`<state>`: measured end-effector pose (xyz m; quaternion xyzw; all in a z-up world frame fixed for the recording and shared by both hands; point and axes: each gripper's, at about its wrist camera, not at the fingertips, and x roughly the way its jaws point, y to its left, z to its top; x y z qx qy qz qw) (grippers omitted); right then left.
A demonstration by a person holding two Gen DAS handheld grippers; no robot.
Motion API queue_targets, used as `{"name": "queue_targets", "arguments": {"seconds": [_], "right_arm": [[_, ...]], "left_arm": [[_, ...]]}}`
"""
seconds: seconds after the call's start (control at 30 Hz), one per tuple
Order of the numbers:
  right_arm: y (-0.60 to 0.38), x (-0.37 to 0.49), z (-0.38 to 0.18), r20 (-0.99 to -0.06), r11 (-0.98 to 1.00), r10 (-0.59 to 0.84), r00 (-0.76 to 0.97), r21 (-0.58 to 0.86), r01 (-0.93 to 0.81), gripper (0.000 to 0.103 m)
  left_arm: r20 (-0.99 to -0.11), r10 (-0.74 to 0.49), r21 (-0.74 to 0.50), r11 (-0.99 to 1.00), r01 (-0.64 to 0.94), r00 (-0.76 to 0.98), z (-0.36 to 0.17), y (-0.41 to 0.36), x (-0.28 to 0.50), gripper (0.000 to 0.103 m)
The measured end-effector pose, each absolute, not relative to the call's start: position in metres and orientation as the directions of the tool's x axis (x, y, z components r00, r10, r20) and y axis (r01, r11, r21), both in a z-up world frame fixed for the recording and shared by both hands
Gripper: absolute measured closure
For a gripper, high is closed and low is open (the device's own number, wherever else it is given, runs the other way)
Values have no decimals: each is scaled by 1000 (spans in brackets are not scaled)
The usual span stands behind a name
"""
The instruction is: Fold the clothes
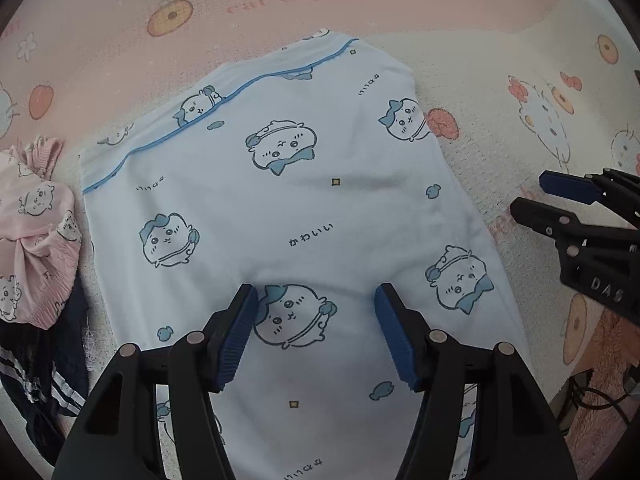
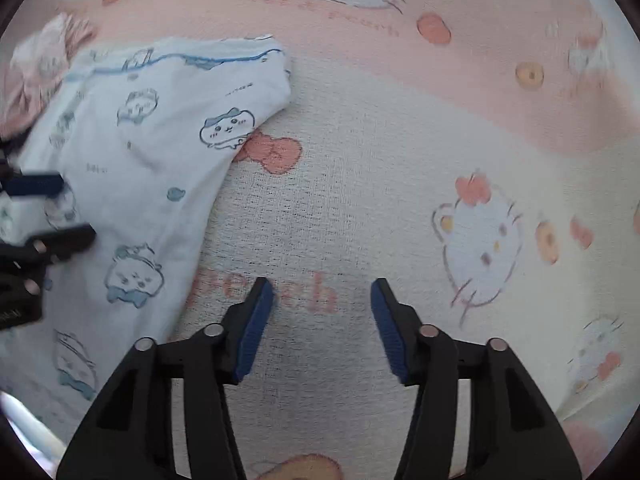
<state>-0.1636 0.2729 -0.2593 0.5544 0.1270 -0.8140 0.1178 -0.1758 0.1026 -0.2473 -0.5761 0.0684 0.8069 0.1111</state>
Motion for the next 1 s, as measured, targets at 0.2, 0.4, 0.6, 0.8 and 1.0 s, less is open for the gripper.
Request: {"name": "queue_targets", "arguments": {"seconds": [0.2, 0.4, 0.6, 0.8, 1.0], "right_arm": [[253, -178, -250, -922, -877, -227, -314, 54, 477, 54], [280, -196, -255, -929, -938, -53, -367, -80, 338, 54], [250, -212, -259, -915, -908, -219, -340, 63, 415, 54], [251, -224, -269, -922, -929, -26, -387, -120, 349, 55], [226, -218, -256, -920, -905, -159, -358, -8, 425, 55]], "left_arm": [[-928, 154, -67, -964, -256, -340, -245, 105, -191, 40], [-906, 240, -173, -962, -213, -348, -237, 81, -205, 40], [-933, 158, -56, -952, -302, -323, -242, 133, -234, 40], [-937, 27, 36, -984, -174, -348, -233, 81, -234, 40], [-957, -58, 90, -991, -101, -283, -232, 7, -242, 35]]}}
